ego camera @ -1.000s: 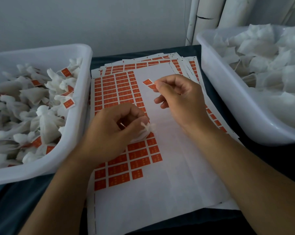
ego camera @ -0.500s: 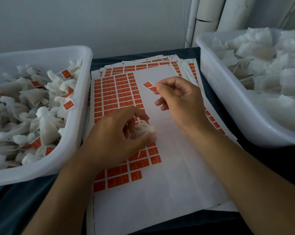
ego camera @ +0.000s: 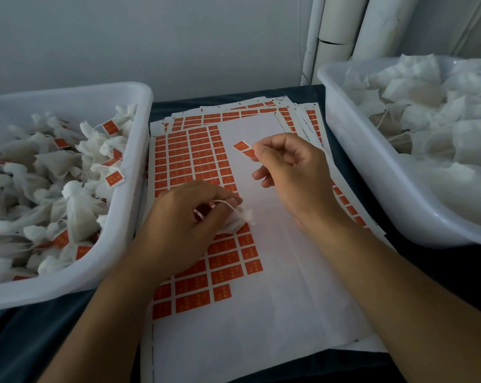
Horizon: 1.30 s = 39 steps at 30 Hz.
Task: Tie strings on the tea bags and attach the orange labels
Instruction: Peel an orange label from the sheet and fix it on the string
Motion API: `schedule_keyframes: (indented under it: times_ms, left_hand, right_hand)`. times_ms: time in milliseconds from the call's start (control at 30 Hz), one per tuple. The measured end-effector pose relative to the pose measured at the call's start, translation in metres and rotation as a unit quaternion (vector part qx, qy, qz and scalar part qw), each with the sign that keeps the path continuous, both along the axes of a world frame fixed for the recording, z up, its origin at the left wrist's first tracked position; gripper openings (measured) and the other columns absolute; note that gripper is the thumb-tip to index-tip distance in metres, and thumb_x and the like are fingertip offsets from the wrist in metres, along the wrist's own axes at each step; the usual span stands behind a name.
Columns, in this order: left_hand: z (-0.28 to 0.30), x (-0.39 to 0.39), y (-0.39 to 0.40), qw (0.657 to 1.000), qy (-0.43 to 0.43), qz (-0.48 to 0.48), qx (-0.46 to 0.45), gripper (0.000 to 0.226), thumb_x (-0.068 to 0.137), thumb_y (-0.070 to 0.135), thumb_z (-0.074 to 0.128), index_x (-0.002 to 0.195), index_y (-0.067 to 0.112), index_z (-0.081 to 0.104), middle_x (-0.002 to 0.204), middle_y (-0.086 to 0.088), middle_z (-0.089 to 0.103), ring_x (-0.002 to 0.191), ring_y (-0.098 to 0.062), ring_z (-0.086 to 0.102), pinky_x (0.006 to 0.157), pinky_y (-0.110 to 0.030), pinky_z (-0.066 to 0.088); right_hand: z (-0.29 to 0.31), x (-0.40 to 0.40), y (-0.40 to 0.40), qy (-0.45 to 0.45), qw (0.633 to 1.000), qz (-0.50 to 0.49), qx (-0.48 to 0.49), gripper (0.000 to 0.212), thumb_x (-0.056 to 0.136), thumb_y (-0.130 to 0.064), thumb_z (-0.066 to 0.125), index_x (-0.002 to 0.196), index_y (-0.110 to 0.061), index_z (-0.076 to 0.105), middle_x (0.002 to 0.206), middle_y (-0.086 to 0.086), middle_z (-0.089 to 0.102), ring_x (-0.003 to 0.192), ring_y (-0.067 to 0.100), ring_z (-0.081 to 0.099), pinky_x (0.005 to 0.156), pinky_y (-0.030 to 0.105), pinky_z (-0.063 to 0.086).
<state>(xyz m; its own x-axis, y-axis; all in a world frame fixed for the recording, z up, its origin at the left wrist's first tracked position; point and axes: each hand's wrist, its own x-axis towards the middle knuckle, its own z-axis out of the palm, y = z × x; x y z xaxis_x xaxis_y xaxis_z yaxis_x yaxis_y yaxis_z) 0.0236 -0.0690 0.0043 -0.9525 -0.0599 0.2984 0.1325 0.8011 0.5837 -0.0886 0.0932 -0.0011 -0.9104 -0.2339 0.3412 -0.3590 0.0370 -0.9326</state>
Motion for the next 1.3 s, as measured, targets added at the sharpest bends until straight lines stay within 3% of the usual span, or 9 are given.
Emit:
schedule_keyframes:
  times_ms: [133, 200, 367, 533, 700, 867, 967, 1067, 1300]
  left_hand:
    - [-0.001, 0.002, 0.004, 0.999, -0.020, -0.019, 0.046, 0.032, 0.102, 0.037, 0.048, 0.117, 0.030, 0.075, 0.101, 0.031, 0.068, 0.094, 0.007, 0.067, 0.068, -0.009, 0.052]
    - [0.000, 0.003, 0.007, 0.996, -0.034, -0.026, 0.080, 0.028, 0.105, 0.030, 0.048, 0.111, 0.031, 0.076, 0.088, 0.033, 0.069, 0.087, 0.007, 0.068, 0.064, -0.008, 0.050]
    - [0.001, 0.002, 0.014, 0.982, -0.063, -0.045, 0.172, 0.036, 0.101, 0.039, 0.044, 0.093, 0.025, 0.076, 0.072, 0.014, 0.070, 0.068, -0.009, 0.069, 0.060, -0.015, 0.051]
    - [0.000, 0.002, 0.017, 0.973, -0.058, -0.037, 0.222, 0.042, 0.097, 0.045, 0.047, 0.088, 0.018, 0.078, 0.080, 0.009, 0.076, 0.077, -0.014, 0.074, 0.066, -0.022, 0.058]
    - [0.003, 0.002, 0.012, 0.956, -0.035, -0.084, 0.278, 0.028, 0.098, 0.014, 0.050, 0.107, 0.015, 0.077, 0.100, 0.005, 0.078, 0.089, -0.020, 0.075, 0.071, -0.023, 0.059]
    - [-0.002, 0.000, 0.012, 0.983, 0.013, -0.038, 0.178, 0.022, 0.096, 0.012, 0.065, 0.106, 0.028, 0.076, 0.105, 0.021, 0.075, 0.098, -0.002, 0.072, 0.077, -0.012, 0.056]
    - [-0.006, -0.003, 0.012, 0.988, 0.037, 0.012, 0.148, 0.013, 0.098, 0.026, 0.064, 0.094, 0.031, 0.075, 0.098, 0.021, 0.074, 0.092, -0.003, 0.072, 0.074, -0.015, 0.058]
    - [-0.007, -0.007, 0.010, 0.987, 0.082, 0.048, 0.127, 0.014, 0.099, 0.028, 0.062, 0.100, 0.027, 0.076, 0.101, 0.019, 0.073, 0.095, -0.008, 0.069, 0.076, -0.017, 0.057]
    - [-0.005, -0.007, 0.021, 0.967, 0.097, 0.041, 0.233, 0.020, 0.102, 0.023, 0.056, 0.108, 0.020, 0.075, 0.100, 0.017, 0.075, 0.097, -0.009, 0.072, 0.077, -0.019, 0.059]
  right_hand:
    - [0.000, 0.000, 0.000, -0.002, 1.000, 0.002, 0.001, 0.006, 0.099, -0.027, 0.066, 0.098, -0.023, 0.071, 0.088, -0.016, 0.075, 0.074, 0.008, 0.074, 0.061, 0.016, 0.057]
    - [0.000, 0.001, 0.000, -0.002, 1.000, 0.002, 0.001, 0.006, 0.099, -0.027, 0.066, 0.099, -0.023, 0.071, 0.088, -0.017, 0.075, 0.073, 0.007, 0.074, 0.060, 0.016, 0.056]
    - [0.001, 0.001, -0.001, 0.000, 1.000, 0.000, 0.002, 0.006, 0.099, -0.027, 0.066, 0.098, -0.024, 0.071, 0.086, -0.019, 0.074, 0.073, 0.006, 0.074, 0.060, 0.015, 0.056]
    - [0.003, 0.002, 0.000, 0.001, 1.000, 0.003, -0.001, 0.005, 0.099, -0.027, 0.066, 0.096, -0.026, 0.070, 0.087, -0.020, 0.074, 0.073, 0.007, 0.074, 0.060, 0.016, 0.056]
    - [0.004, 0.003, 0.001, 0.001, 1.000, 0.012, -0.010, 0.003, 0.098, -0.027, 0.067, 0.096, -0.026, 0.070, 0.086, -0.015, 0.075, 0.075, 0.009, 0.074, 0.061, 0.018, 0.057]
    - [0.004, 0.004, 0.001, 0.013, 1.000, 0.008, -0.011, 0.004, 0.095, -0.026, 0.072, 0.096, -0.026, 0.068, 0.086, -0.014, 0.074, 0.077, 0.009, 0.074, 0.062, 0.017, 0.057]
    - [0.004, 0.004, 0.000, 0.011, 1.000, 0.004, -0.006, 0.005, 0.095, -0.026, 0.072, 0.095, -0.029, 0.067, 0.085, -0.015, 0.073, 0.077, 0.009, 0.073, 0.062, 0.016, 0.056]
    - [0.004, 0.004, 0.000, 0.009, 1.000, 0.003, -0.001, 0.004, 0.095, -0.027, 0.071, 0.096, -0.029, 0.067, 0.086, -0.016, 0.073, 0.078, 0.008, 0.073, 0.062, 0.016, 0.056]
    - [0.006, 0.006, 0.000, -0.004, 1.000, 0.013, -0.013, 0.010, 0.095, -0.025, 0.072, 0.103, -0.028, 0.066, 0.093, -0.011, 0.074, 0.077, 0.010, 0.074, 0.062, 0.018, 0.057]
